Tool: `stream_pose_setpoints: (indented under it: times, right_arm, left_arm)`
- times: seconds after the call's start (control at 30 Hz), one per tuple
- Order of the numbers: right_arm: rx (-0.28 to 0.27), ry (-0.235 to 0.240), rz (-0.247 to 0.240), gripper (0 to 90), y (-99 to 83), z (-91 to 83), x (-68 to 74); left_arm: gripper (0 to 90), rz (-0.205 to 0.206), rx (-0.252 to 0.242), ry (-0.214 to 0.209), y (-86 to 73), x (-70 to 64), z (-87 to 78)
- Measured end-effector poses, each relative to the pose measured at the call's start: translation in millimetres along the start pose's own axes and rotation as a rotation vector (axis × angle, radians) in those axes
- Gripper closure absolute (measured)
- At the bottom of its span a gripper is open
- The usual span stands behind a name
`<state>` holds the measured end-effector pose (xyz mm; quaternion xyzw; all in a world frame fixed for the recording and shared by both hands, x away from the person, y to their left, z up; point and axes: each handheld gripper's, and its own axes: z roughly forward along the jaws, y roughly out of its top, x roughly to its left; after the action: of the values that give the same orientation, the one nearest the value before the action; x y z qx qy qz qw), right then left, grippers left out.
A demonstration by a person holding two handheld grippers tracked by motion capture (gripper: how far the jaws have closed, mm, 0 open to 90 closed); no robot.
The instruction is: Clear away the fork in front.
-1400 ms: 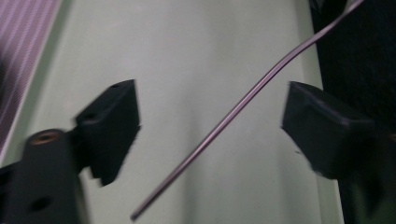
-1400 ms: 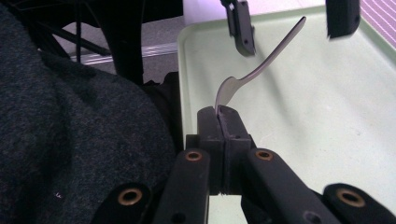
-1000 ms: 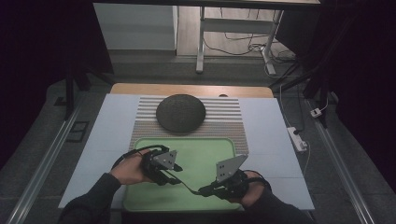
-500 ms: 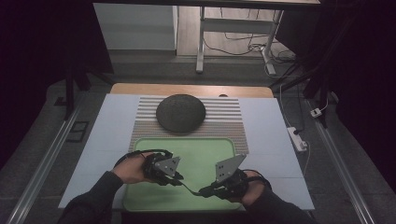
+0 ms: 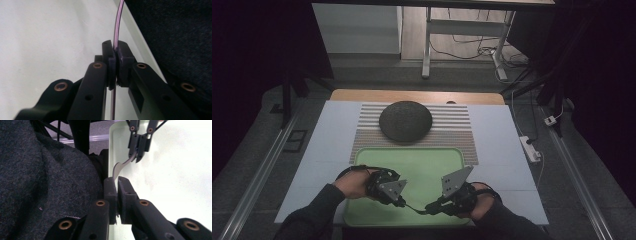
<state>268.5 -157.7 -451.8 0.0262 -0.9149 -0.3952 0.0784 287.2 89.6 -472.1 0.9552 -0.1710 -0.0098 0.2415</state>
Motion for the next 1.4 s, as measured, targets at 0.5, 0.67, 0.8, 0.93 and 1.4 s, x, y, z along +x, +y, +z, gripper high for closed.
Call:
stream_pose_setpoints:
  times: [0.5, 0.67, 0.8, 0.93, 1.4]
  right_arm:
    - [-0.067, -0.234, 0.137, 47.7, -6.5, -20.7, -8.5]
    - [-0.071, -0.319, 0.183, 38.2, -9.1, -26.4, -7.2]
    - [-0.104, -0.389, 0.227, 30.0, -18.0, -35.8, -3.2]
    - [-0.091, -0.469, 0.253, 23.8, -26.9, -42.0, 1.8]
    - [-0.083, -0.555, 0.415, 5.5, -57.2, -61.7, 14.6]
  left_arm:
    - [86.3, -0.317, -0.007, 0.036, -15.1, 3.4, -10.3]
    - [86.3, -0.399, 0.003, 0.069, -20.0, 2.6, -11.7]
    - [86.2, -0.479, 0.001, 0.112, -25.8, 2.0, -15.3]
    - [86.2, -0.597, -0.003, 0.15, -34.3, 2.1, -16.7]
    - [86.2, -0.872, -0.032, 0.259, -48.1, -12.0, -26.1]
